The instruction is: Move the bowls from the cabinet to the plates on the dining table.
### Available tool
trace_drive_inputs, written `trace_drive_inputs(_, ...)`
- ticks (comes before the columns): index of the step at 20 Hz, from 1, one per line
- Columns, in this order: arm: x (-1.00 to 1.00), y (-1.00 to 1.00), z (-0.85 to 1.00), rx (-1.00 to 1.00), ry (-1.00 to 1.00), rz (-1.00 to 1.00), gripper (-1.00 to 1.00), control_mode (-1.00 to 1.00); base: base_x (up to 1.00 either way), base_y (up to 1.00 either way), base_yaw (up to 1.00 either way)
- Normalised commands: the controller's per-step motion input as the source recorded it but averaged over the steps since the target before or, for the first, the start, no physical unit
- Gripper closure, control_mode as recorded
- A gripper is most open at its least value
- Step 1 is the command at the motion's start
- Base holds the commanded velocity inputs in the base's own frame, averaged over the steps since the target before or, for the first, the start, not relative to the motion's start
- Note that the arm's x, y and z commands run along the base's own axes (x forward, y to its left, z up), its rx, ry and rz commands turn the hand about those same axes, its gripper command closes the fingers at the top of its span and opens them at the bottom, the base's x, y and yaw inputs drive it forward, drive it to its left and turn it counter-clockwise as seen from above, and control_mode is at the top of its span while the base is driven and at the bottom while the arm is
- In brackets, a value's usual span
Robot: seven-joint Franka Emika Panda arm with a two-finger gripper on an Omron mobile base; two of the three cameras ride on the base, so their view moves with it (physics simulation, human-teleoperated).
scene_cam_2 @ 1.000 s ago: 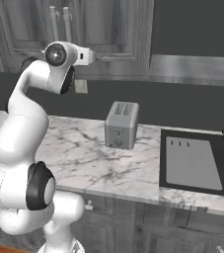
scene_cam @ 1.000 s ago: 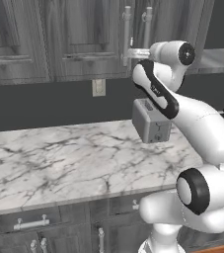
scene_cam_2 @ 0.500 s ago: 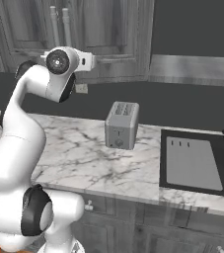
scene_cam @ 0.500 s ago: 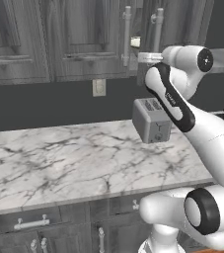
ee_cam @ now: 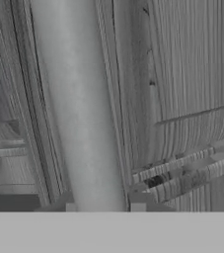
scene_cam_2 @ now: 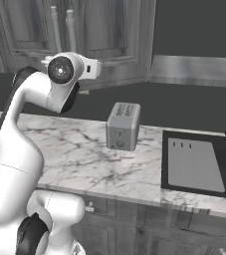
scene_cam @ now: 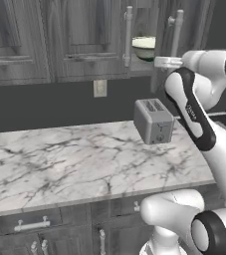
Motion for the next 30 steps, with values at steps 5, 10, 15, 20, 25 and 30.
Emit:
trace_drive_inputs(5, -0.71, -0.56, 0.28, 0.04, 0.09, 0.0, 1.0, -1.0, 0.0, 0.0, 0.0)
trace_drive_inputs(10, -0.6, -0.61, 0.18, 0.04, 0.11, -0.01, 1.0, -1.0, 0.0, 0.0, 0.0)
trace_drive_inputs(15, -0.47, -0.57, 0.02, 0.03, 0.05, 0.0, 1.0, -1.0, 0.0, 0.0, 0.0)
trace_drive_inputs(20, -0.15, -0.18, 0.0, 0.0, -0.01, 0.0, -1.0, -1.0, 0.0, 0.0, 0.0)
trace_drive_inputs(25, -0.35, 0.0, 0.13, 0.01, -0.01, 0.0, -1.0, -1.0, 0.0, 0.0, 0.0)
trace_drive_inputs(30, -0.52, -0.04, 0.49, 0.03, 0.0, -0.02, -1.0, -1.0, 0.0, 0.0, 0.0)
